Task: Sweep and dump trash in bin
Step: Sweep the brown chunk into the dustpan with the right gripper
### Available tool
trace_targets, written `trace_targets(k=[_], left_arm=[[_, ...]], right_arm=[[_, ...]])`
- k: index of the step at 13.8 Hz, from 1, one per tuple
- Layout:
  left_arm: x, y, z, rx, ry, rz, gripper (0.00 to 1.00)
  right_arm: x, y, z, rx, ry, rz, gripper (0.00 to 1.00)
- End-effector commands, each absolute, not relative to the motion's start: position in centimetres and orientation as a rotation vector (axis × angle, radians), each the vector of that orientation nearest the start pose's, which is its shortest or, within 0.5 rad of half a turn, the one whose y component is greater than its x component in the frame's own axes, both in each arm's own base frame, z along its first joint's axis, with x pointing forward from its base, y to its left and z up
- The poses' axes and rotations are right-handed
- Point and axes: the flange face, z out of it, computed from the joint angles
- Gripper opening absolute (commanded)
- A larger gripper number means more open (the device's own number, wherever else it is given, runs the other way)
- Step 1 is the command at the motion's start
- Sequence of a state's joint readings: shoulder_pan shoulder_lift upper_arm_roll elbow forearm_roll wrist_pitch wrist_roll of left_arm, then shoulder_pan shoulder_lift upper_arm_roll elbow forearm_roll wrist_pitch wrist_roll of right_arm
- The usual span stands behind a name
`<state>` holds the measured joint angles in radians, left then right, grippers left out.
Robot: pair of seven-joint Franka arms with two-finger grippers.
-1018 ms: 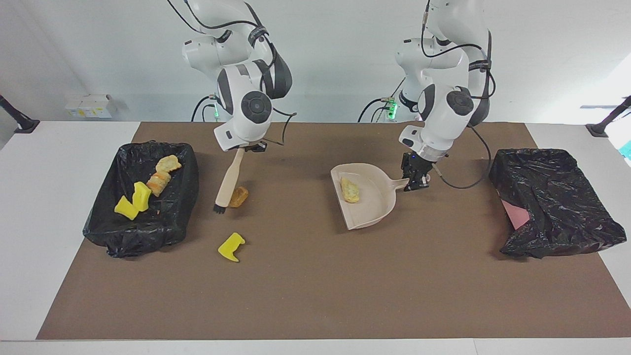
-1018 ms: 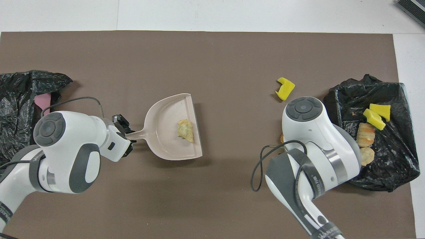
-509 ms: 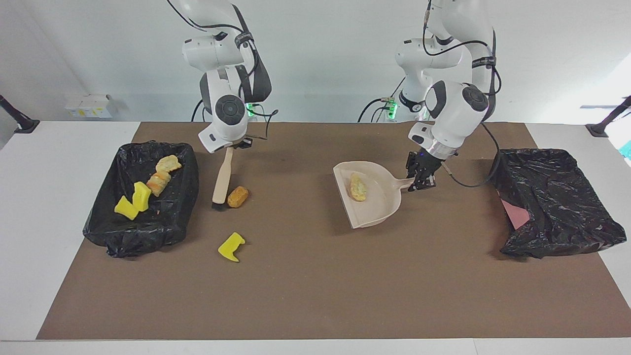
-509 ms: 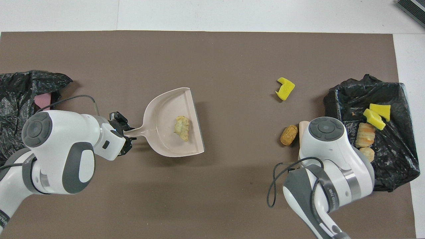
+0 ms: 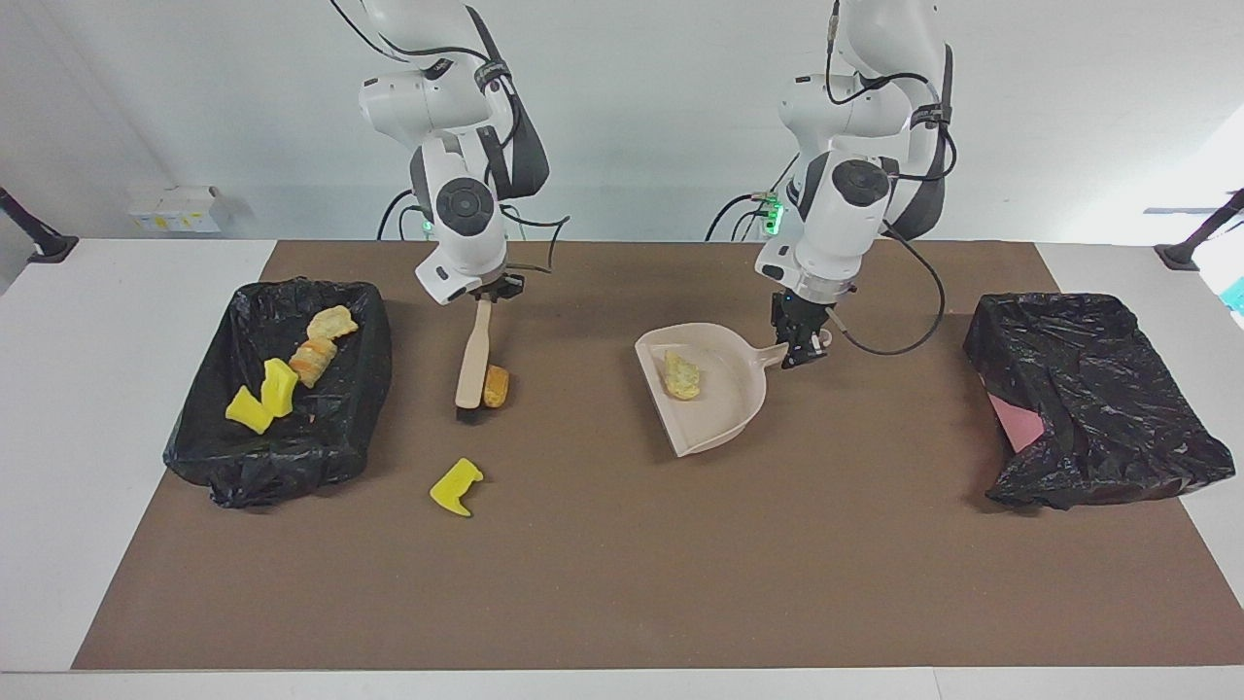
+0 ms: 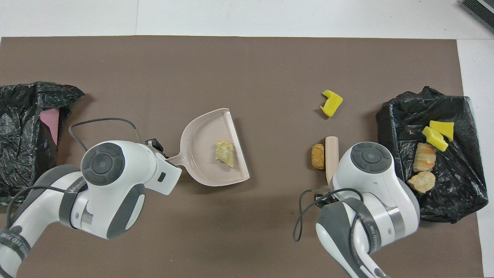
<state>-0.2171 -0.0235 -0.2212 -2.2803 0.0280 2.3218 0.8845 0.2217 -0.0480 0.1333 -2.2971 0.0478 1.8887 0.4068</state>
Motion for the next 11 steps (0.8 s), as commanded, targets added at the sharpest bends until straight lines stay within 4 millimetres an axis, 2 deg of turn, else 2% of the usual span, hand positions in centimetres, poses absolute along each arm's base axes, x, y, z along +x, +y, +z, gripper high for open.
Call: trace_targets(k=[1, 4, 6, 8, 10, 11], left_arm=[[45.5, -23.9, 37.7, -2.391, 1.869, 0.000, 0.00], [43.8, -25.8, 36.8, -2.351, 1.845, 0.085, 0.00], [43.1, -26.8, 36.6, -2.381, 1.804, 0.092, 0.00], [42.9, -27.1, 36.5, -2.376, 1.808, 0.100, 0.00], [42.4, -27.9, 36.4, -2.362, 1.828, 0.095, 0.00], [42.5, -28.2, 35.4, -2.373, 1.823, 0.105, 0.00]], right_arm=[[43.8, 18.6, 34.6, -3.115, 0.084, 0.539, 0.00], [44.6, 20.5, 34.4, -3.088, 0.051, 0.543, 0.00], [45.5, 21.6, 33.2, -3.052, 0.057, 0.541, 0.00], [44.8, 24.9, 31.8, -3.044, -0.014, 0.512, 0.00], [43.7, 27.2, 32.0, -3.010, -0.039, 0.511, 0.00], [43.1, 28.9, 32.5, -2.989, -0.072, 0.499, 0.00]])
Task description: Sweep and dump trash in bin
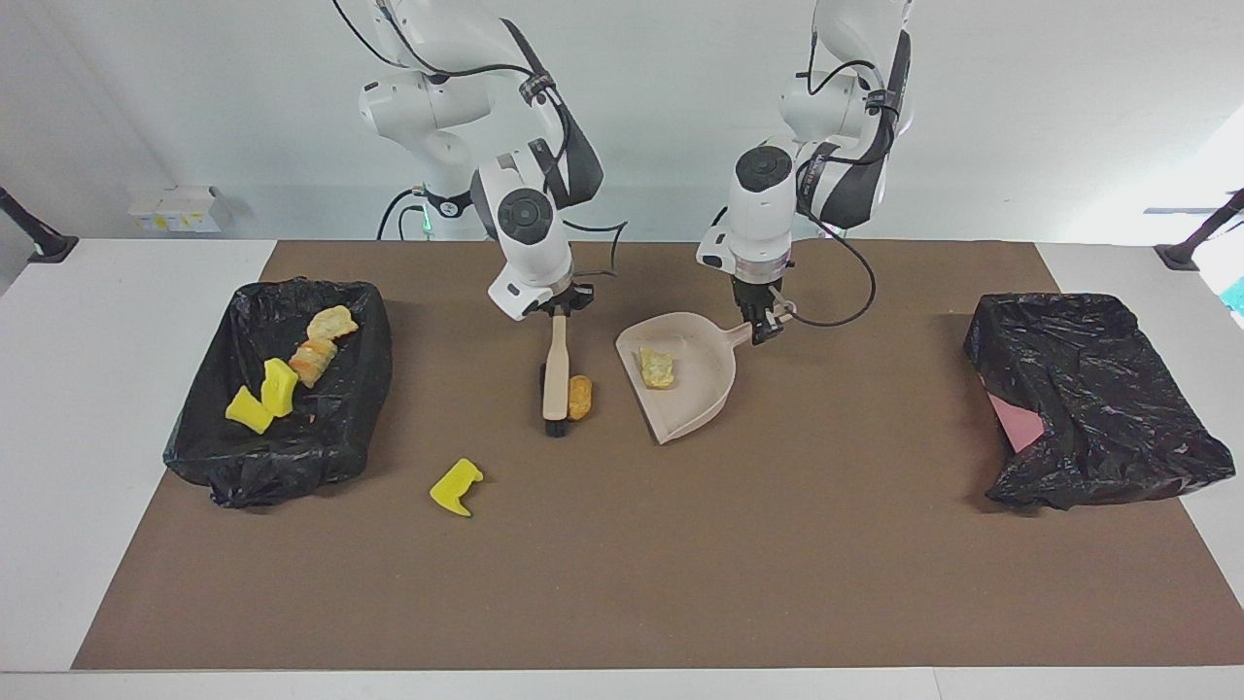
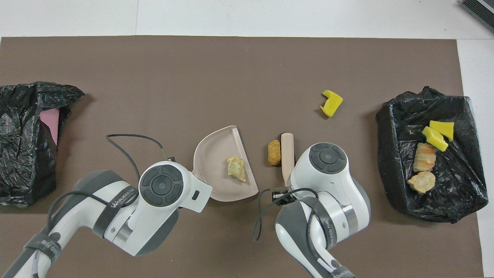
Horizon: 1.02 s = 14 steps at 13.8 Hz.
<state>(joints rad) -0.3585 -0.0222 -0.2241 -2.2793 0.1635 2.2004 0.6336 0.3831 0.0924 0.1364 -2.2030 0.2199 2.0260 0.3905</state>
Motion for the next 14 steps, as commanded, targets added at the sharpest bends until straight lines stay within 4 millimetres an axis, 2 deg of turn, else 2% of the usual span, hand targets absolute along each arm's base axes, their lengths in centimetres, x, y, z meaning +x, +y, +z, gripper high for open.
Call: trace_targets(k=[1, 5, 6, 8, 10, 12, 14], left_arm=[[42.6, -28.4, 35.2, -2.375, 1.823, 0.097, 0.00], [42.8, -28.7, 35.1, -2.369, 1.840, 0.046, 0.00], [43.1, -29.0, 34.4, -2.368, 1.853, 0.022, 0.00], [43.8, -29.1, 34.3, -2.359, 1.875, -0.043, 0.00], [44.4, -28.7, 34.1, -2.349, 1.893, -0.068, 0.00], [45.9, -27.1, 33.8, -2.364, 1.889, -0.099, 0.00], [46.8, -26.6, 33.6, -2.382, 1.876, -0.141, 0.00]], right_arm=[[42.6, 29.9, 32.8, -2.984, -0.102, 0.491, 0.00], [40.1, 35.2, 35.0, -2.947, -0.216, 0.490, 0.00], [40.2, 35.5, 35.9, -2.944, -0.231, 0.516, 0.00], [40.7, 36.0, 38.3, -2.934, -0.250, 0.517, 0.00], [41.9, 34.8, 39.5, -2.934, -0.211, 0.485, 0.00], [44.5, 31.8, 40.5, -2.958, -0.165, 0.474, 0.00], [46.2, 28.6, 40.5, -3.068, -0.180, 0.443, 0.00]])
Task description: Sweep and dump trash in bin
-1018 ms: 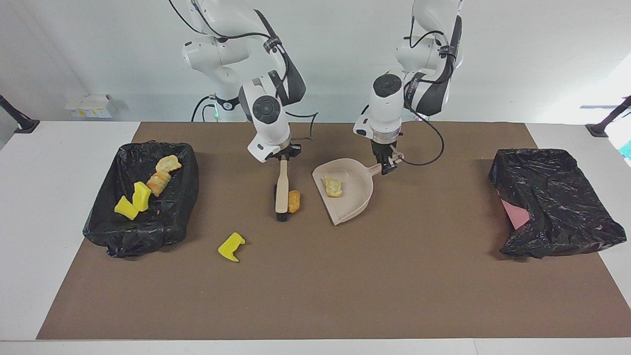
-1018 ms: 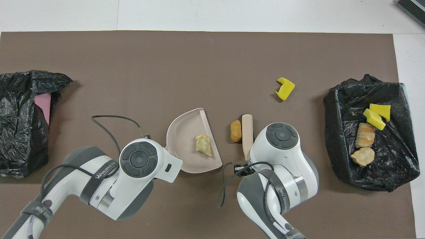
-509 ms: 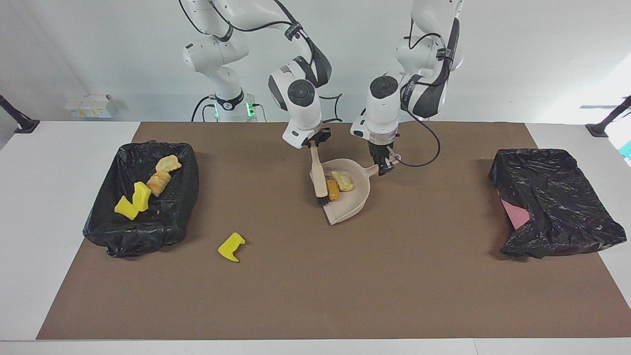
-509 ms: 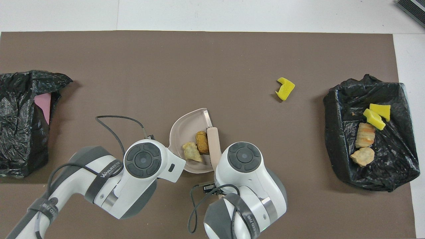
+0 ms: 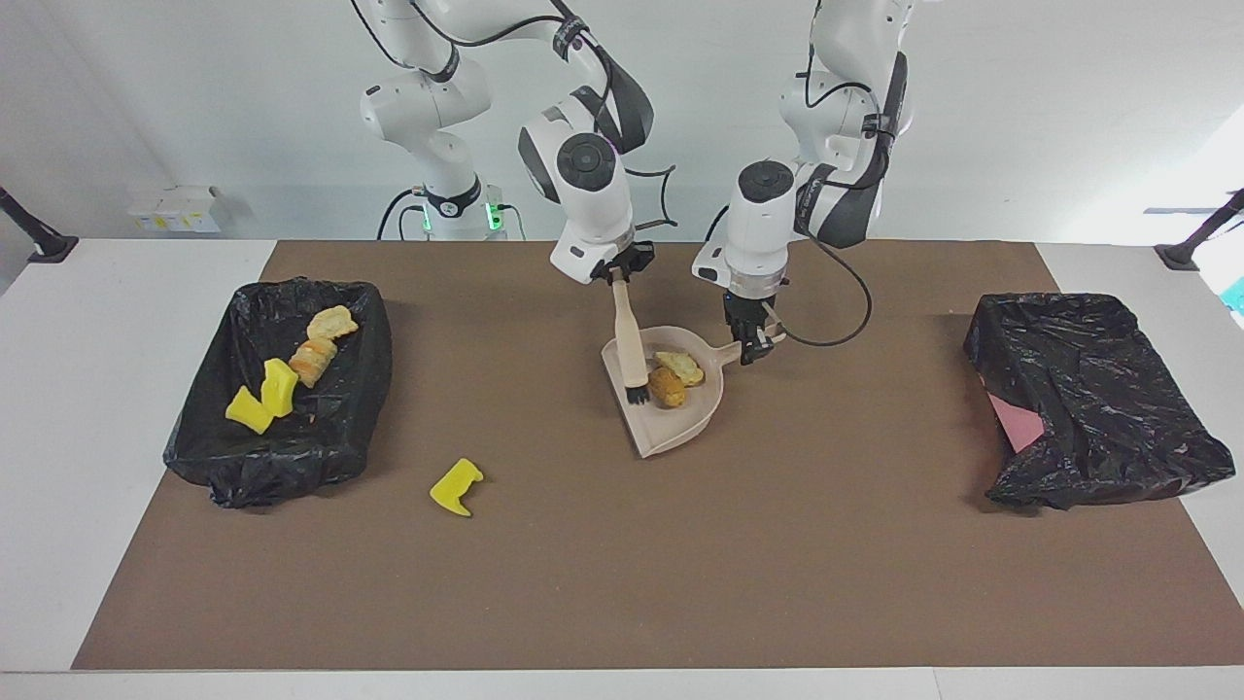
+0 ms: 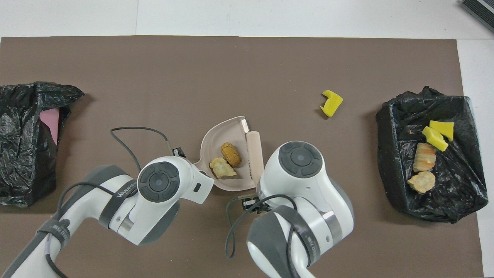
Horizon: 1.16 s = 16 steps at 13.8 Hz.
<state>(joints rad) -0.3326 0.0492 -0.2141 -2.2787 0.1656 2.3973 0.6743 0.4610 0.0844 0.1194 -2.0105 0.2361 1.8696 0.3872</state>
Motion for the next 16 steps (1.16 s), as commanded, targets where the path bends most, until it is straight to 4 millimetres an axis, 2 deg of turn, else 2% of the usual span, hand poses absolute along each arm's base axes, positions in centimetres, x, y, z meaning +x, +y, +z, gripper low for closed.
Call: trace_targets(k=[1, 4, 5, 6, 7, 9, 12, 15, 16], left_arm=[[47.0, -26.5, 33.7, -2.389, 1.871, -0.144, 0.00], [47.3, -27.2, 34.5, -2.398, 1.859, -0.144, 0.00], [47.3, -27.3, 34.7, -2.412, 1.844, -0.106, 0.00], [47.4, -27.7, 34.9, -2.424, 1.832, -0.071, 0.00], [47.3, -28.4, 35.2, -2.445, 1.806, -0.040, 0.00], [47.0, -29.3, 35.7, -2.536, 1.673, -0.013, 0.00], [46.5, -30.2, 37.0, -2.548, 1.623, 0.103, 0.00], [46.0, -30.6, 37.0, -2.527, 1.622, 0.175, 0.00], [45.7, -30.9, 37.0, -2.517, 1.629, 0.189, 0.00]], right_arm=[[46.8, 27.2, 40.5, -3.112, -0.189, 0.439, 0.00], [49.6, 21.1, 40.2, -3.250, -0.235, 0.476, 0.00], [50.2, 20.0, 40.1, -3.277, -0.256, 0.471, 0.00], [51.2, 17.5, 40.2, -3.297, -0.232, 0.463, 0.00], [52.7, 15.0, 40.4, -3.312, -0.240, 0.449, 0.00], [55.4, 12.0, 40.6, -3.328, -0.263, 0.449, 0.00], [57.0, 9.3, 40.8, -3.344, -0.318, 0.442, 0.00], [58.4, 7.4, 40.8, -3.346, -0.502, 0.442, 0.00], [59.0, 7.0, 40.7, -3.338, -0.539, 0.396, 0.00]])
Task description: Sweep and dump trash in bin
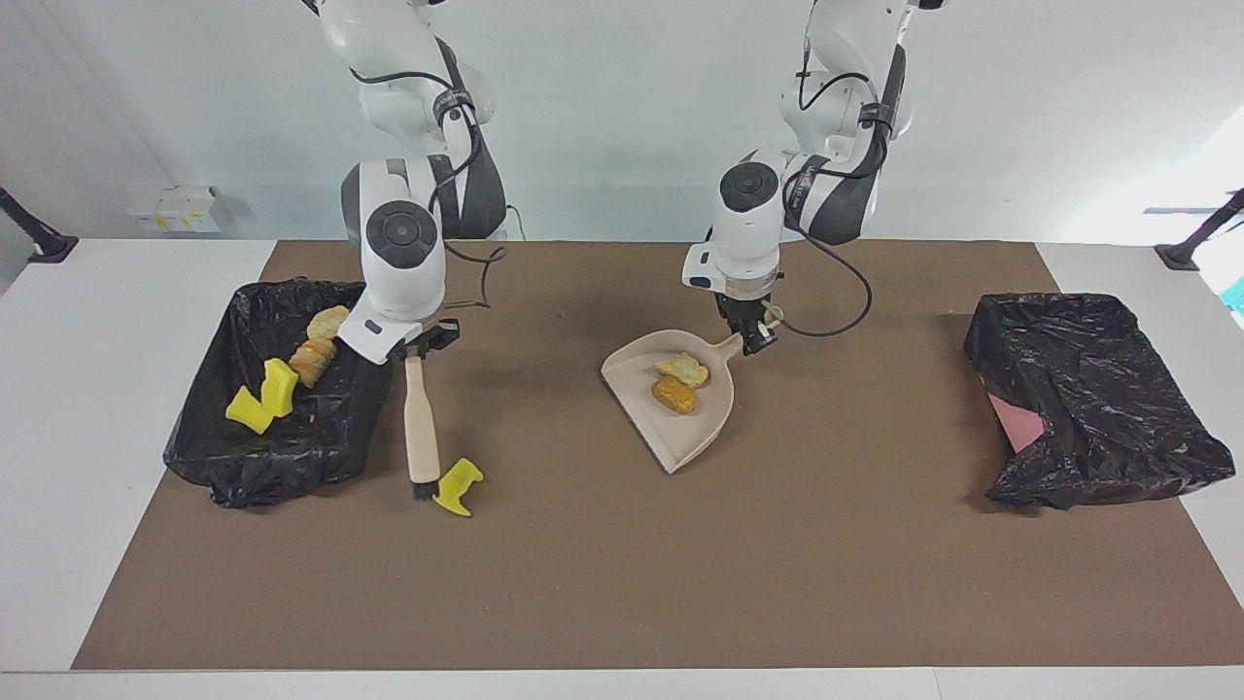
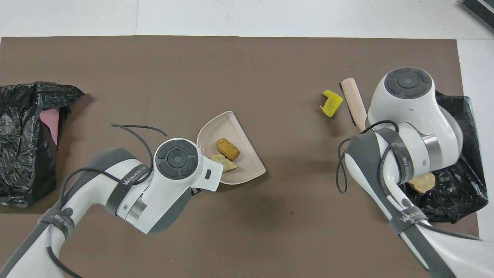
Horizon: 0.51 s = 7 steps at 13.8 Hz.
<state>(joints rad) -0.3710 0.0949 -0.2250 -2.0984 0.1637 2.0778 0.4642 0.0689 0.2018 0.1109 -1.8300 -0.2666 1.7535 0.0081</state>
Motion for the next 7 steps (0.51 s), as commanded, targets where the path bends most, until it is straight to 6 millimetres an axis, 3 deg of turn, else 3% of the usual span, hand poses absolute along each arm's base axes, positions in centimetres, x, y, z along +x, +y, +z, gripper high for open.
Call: trace_targets(k=[1, 5, 7], left_arm=[[45.5, -31.0, 37.0, -2.512, 1.633, 0.191, 0.00], [45.0, -31.5, 36.9, -2.496, 1.648, 0.200, 0.00], [44.8, -31.5, 36.8, -2.495, 1.650, 0.200, 0.00]], right_arm=[[59.5, 6.1, 40.6, -3.344, -0.527, 0.350, 0.00], [60.6, 6.2, 36.8, -3.323, -0.548, 0.358, 0.00], [60.9, 6.3, 35.9, -3.321, -0.547, 0.339, 0.00]])
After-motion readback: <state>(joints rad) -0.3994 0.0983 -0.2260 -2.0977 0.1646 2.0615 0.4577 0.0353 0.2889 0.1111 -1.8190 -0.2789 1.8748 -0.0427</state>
